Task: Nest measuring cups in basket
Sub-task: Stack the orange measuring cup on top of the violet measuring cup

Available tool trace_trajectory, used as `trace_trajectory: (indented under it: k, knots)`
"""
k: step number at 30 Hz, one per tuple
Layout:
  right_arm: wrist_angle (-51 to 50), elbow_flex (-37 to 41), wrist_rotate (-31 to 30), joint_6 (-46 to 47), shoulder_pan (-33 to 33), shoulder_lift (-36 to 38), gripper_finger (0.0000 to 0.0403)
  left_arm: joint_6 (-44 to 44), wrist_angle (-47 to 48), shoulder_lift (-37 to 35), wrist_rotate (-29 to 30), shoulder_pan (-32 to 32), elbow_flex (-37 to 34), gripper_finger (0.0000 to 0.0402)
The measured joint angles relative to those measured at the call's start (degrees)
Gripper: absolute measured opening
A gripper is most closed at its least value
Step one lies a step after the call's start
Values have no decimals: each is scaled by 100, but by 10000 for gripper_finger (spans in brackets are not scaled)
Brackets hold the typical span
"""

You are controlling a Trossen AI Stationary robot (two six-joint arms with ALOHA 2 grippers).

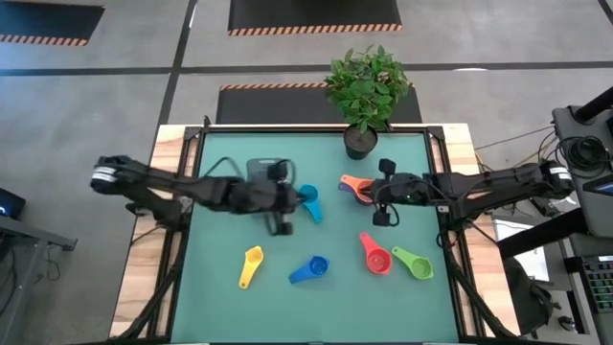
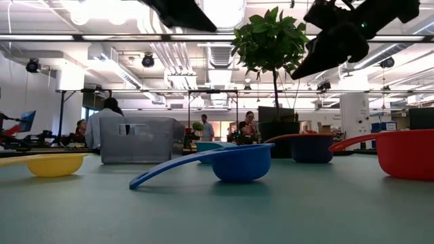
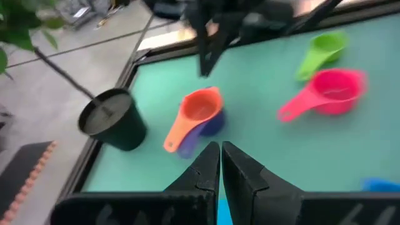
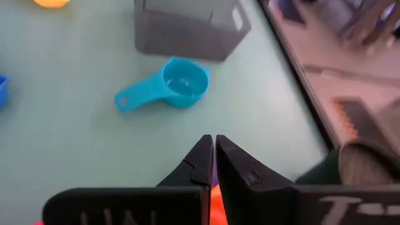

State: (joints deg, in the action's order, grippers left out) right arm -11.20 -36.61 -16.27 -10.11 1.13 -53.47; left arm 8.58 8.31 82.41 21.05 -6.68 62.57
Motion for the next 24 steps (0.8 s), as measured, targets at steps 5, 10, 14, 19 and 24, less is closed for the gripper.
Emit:
trace_trajectory:
  k: [5,10,14,19,24]
  knots:
    - [700,424,-2,-163,0,190,9,359,-828,870,-945,666,186,0]
    - [767,579,-6,-182,0,366,9,496,-1022,1793,-1609,1245,801,0]
    - [789,593,-6,-268,0,502,9,509,-853,2508,-1700,1599,1388,0]
    - [1003,666,-9,-248,5,714,9,508,-831,3258,-2167,1951,2057,0]
    - [981,963,20,-9,13,912,9,433,-761,3873,-2208,2118,2629,0]
